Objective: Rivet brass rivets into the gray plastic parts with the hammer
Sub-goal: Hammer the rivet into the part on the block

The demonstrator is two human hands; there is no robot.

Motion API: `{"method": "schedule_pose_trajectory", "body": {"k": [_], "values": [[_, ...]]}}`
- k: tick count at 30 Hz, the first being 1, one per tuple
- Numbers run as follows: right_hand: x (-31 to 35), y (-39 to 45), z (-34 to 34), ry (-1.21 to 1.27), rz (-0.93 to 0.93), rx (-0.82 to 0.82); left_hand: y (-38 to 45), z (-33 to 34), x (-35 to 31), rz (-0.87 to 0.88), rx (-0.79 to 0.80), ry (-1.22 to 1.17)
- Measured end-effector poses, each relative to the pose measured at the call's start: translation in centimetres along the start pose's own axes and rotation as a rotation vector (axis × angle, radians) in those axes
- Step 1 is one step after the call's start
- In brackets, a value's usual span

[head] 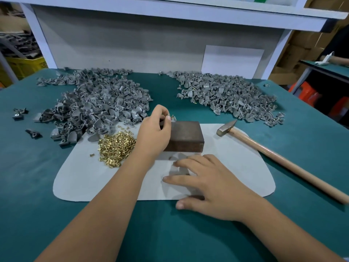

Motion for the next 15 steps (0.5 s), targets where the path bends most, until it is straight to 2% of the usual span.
{"method": "schedule_pose_trajectory", "body": {"k": [7, 12, 15], "values": [[-0.9, 1.4, 0.0, -0.014, 0.040, 0.026, 0.2, -0.6, 0.1, -0.030, -0.055, 0.041], [-1.8, 3.1, -0.8, -0.064, 0.153, -0.038, -0.1, -0.9, 0.1, -0.046, -0.048, 0.036], [-1.5, 3.3, -1.2, -0.063, 0.138, -0.114, -0.2, -0.9, 0.2, -0.071, -0.044, 0.029]]}}
Point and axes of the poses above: each hand's wrist, its own y-axis towards the middle knuckle, its own z-axis out of the palm, x = y × z, the point moved 5 cm from there along y, towards the middle knuckle, and after that the axes turned 14 degrees about x, right-handed, at the moved point
